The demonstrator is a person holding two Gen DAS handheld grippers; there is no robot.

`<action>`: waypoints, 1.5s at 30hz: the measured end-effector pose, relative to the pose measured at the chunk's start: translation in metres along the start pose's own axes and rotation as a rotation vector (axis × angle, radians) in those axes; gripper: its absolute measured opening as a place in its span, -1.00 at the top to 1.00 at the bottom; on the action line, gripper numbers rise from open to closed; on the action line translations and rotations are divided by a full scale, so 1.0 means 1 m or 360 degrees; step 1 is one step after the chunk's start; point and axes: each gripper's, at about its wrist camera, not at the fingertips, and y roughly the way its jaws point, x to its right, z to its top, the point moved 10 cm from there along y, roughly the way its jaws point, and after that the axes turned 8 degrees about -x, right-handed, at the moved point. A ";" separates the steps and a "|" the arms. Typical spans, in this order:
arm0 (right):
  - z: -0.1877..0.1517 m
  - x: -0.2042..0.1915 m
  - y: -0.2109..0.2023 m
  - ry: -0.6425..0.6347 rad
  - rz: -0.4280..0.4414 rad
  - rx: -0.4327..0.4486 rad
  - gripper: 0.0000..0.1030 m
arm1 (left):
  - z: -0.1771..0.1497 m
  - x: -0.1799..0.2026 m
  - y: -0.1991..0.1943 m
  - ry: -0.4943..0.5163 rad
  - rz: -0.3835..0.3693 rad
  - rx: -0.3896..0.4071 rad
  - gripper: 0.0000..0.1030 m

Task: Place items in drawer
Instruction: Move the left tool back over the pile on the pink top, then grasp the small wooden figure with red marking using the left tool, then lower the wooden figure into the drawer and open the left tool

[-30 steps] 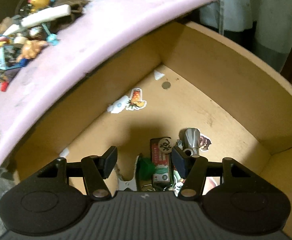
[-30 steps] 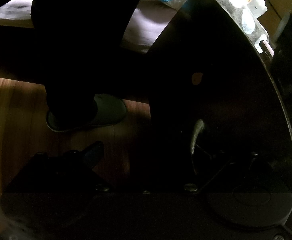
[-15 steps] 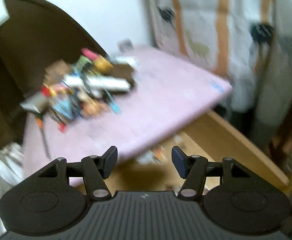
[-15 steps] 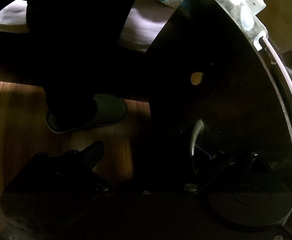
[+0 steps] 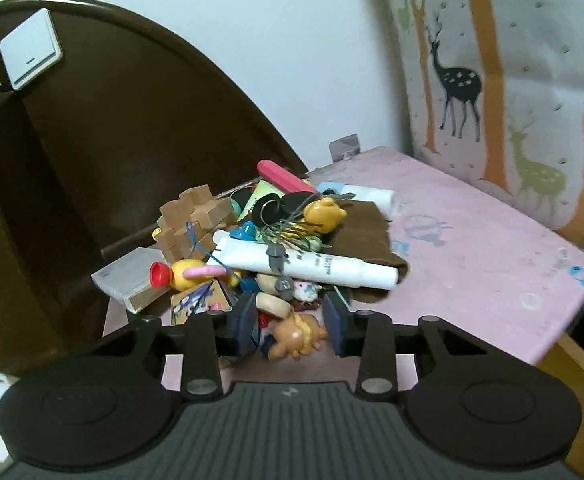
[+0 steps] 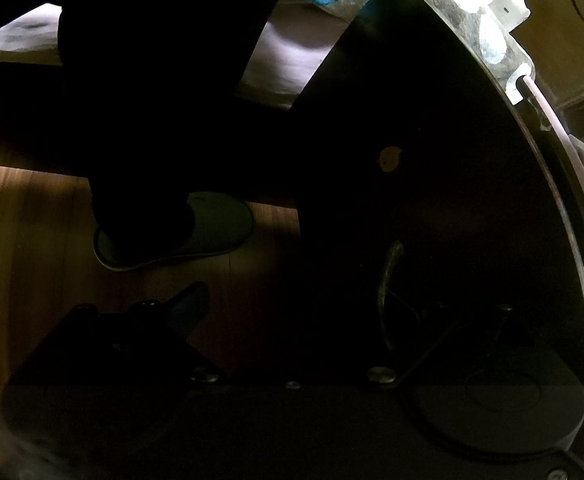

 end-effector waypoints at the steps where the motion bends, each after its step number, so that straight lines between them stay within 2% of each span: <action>1: 0.000 0.000 0.000 -0.0003 -0.0001 0.0001 -0.83 | -0.001 -0.001 0.005 0.0008 0.0001 -0.0010 0.30; 13: 0.001 0.000 -0.001 -0.0007 -0.0004 0.0009 -0.84 | -0.002 -0.006 0.040 0.0095 0.0019 -0.0098 0.36; 17: 0.001 0.000 0.000 -0.0011 -0.0005 0.0008 -0.84 | -0.004 -0.011 0.042 0.0033 -0.0001 -0.0107 0.37; 19: 0.001 0.000 0.000 -0.0010 -0.0004 0.0008 -0.84 | -0.005 -0.013 0.041 0.0003 -0.0006 -0.0107 0.40; 22: 0.001 0.000 0.000 -0.0009 -0.0005 0.0006 -0.84 | -0.006 -0.016 0.040 0.0000 0.0026 -0.0102 0.58; 38: 0.000 0.000 0.000 -0.0019 -0.0002 0.0009 -0.84 | -0.024 -0.019 0.005 0.0018 0.0052 -0.0089 0.59; 45: 0.000 0.000 -0.001 -0.0022 -0.0003 0.0006 -0.83 | -0.041 -0.007 -0.029 0.0046 0.0003 -0.0095 0.59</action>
